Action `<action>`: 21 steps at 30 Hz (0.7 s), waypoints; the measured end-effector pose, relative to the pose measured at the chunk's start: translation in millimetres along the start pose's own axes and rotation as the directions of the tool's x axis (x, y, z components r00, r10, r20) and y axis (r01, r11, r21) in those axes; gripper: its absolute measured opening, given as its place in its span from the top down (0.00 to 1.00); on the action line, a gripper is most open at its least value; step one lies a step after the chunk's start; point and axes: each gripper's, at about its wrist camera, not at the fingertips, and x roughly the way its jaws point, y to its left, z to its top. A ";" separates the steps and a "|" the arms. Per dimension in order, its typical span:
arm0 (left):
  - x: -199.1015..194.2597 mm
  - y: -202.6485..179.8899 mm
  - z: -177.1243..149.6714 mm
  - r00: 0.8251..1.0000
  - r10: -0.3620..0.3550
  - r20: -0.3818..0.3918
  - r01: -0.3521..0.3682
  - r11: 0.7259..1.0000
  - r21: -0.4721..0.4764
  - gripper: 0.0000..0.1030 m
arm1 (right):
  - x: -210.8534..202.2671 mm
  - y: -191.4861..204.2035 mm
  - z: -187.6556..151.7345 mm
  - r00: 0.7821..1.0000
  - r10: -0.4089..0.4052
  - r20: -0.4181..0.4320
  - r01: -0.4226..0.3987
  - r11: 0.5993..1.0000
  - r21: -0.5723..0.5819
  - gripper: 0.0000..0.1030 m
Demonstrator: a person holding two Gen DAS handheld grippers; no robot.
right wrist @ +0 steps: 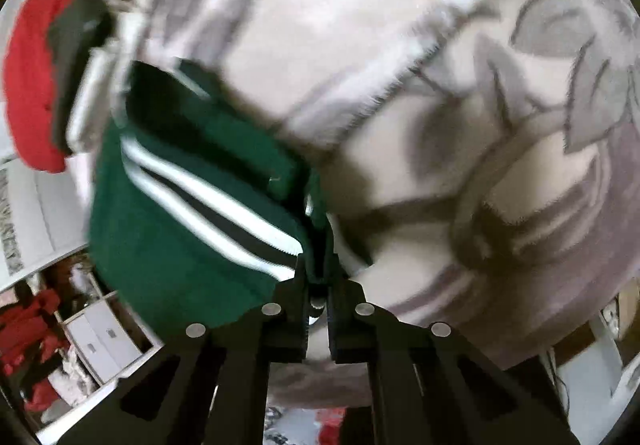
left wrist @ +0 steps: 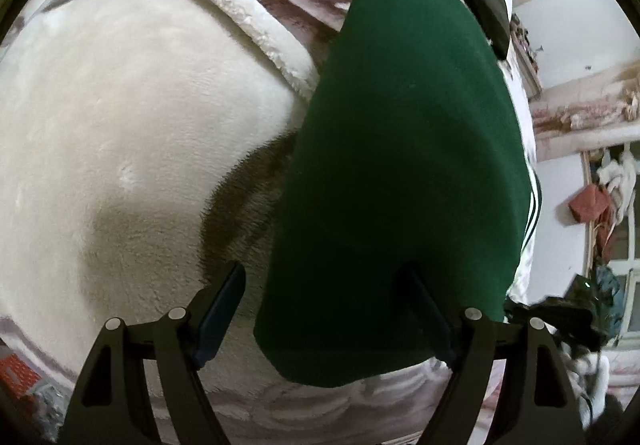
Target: Fold large clothes
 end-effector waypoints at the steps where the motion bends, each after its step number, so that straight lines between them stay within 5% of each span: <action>1: -1.3 -1.5 0.7 1.000 0.012 0.000 -0.012 1.000 0.013 0.21 | 13.7 -3.4 4.6 1.000 -0.015 -0.008 0.015 1.000 0.005 0.94; 6: -20.5 -24.8 10.2 0.994 0.099 0.053 -0.106 0.983 0.150 0.21 | 28.2 18.4 16.5 0.994 -0.040 -0.099 0.030 0.994 -0.107 0.87; 9: -35.0 -32.4 20.4 0.991 0.101 0.085 -0.115 0.976 0.184 0.09 | 11.8 23.6 22.7 0.988 0.011 -0.154 -0.031 0.991 -0.129 0.64; 11: -40.9 -30.7 28.1 0.990 0.090 0.109 -0.108 0.977 0.182 0.04 | -2.7 33.6 23.1 0.992 -0.040 -0.116 0.015 0.978 -0.207 0.41; 14: -37.3 -27.2 41.4 0.987 0.093 0.131 -0.113 0.980 0.161 0.04 | -18.7 63.8 21.3 0.993 -0.117 -0.032 0.097 0.924 -0.371 0.35; 21: -3.1 -16.3 74.8 0.993 0.081 0.085 -0.091 0.989 0.118 0.04 | 10.9 123.0 55.0 0.998 -0.018 -0.059 -0.015 0.864 -0.504 0.23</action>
